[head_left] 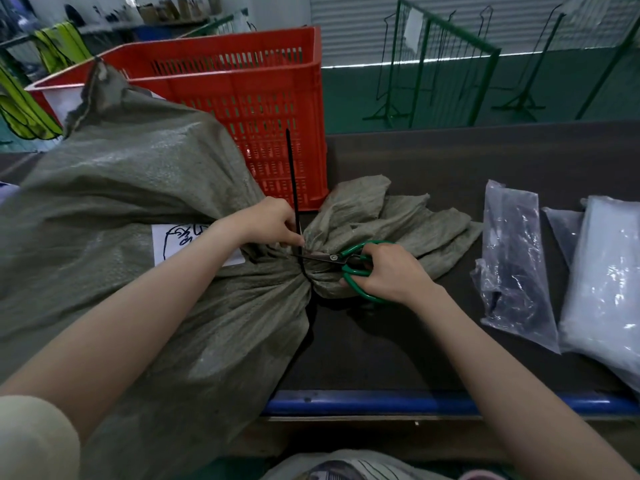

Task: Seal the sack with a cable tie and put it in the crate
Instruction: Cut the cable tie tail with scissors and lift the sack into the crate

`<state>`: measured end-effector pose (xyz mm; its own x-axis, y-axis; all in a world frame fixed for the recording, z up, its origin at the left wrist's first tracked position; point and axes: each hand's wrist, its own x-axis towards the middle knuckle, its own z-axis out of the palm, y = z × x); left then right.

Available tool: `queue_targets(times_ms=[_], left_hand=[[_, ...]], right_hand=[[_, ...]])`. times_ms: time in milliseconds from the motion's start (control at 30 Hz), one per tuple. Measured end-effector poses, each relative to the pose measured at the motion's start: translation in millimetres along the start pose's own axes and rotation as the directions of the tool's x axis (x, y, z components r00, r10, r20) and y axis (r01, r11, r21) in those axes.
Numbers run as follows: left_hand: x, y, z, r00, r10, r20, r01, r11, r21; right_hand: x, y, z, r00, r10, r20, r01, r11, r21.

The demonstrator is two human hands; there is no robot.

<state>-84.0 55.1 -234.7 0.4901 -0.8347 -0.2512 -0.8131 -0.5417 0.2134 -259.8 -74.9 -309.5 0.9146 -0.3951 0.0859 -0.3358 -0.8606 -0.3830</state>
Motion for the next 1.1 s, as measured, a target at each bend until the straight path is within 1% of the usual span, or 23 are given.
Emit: queue_targets(times_ms=[200,333,433,500,667,767,833,900,967,1000,1033,1100], left_hand=[[-1,6,0,0.998,0.061,-0.024,-0.060,0.997,0.045],[-1,4,-1,0.997,0.066,-0.041,-0.064,0.997,0.051],[-1,1,-2,0.997,0.055,-0.046,-0.054,0.998,0.027],[-1,0,-2,0.998,0.043,-0.040,-0.043,0.999,0.010],[3,3,2,0.998,0.027,-0.056,-0.027,1.000,0.006],[8,3,3,0.996,0.023,-0.081,-0.029,0.997,-0.073],[11,5,0,0.995,0.034,-0.098,-0.043,0.995,-0.094],[14,11,-3,0.995,0.038,-0.088,-0.046,0.994,-0.096],[19,21,-3,0.996,0.032,-0.081,-0.044,0.986,-0.161],[22,27,-1,0.997,0.027,-0.074,-0.043,0.973,-0.226],[24,35,3,0.998,0.030,-0.051,-0.044,0.955,-0.292],[28,55,11,0.996,0.079,0.031,-0.063,0.928,-0.366]], right_hand=[[10,-1,-5,1.000,-0.015,0.028,0.015,1.000,-0.014],[12,-3,-6,0.999,-0.022,0.037,0.023,0.999,-0.025],[10,-10,-9,0.997,-0.042,0.067,0.052,0.987,-0.151],[9,-13,-11,0.995,-0.047,0.086,0.063,0.979,-0.194],[5,-15,-12,0.995,-0.040,0.093,0.059,0.975,-0.216],[0,-11,-10,0.997,-0.028,0.071,0.044,0.970,-0.239],[-4,-8,-9,0.998,-0.002,0.058,0.015,0.972,-0.236],[-9,-4,-8,0.999,0.048,0.020,-0.043,0.980,-0.196],[-19,4,-7,0.983,0.174,-0.060,-0.180,0.978,-0.105],[-25,9,-6,0.961,0.257,-0.107,-0.263,0.964,-0.049],[-32,14,-4,0.925,0.345,-0.156,-0.347,0.938,0.016],[-47,25,0,0.812,0.536,-0.229,-0.499,0.843,0.201]])
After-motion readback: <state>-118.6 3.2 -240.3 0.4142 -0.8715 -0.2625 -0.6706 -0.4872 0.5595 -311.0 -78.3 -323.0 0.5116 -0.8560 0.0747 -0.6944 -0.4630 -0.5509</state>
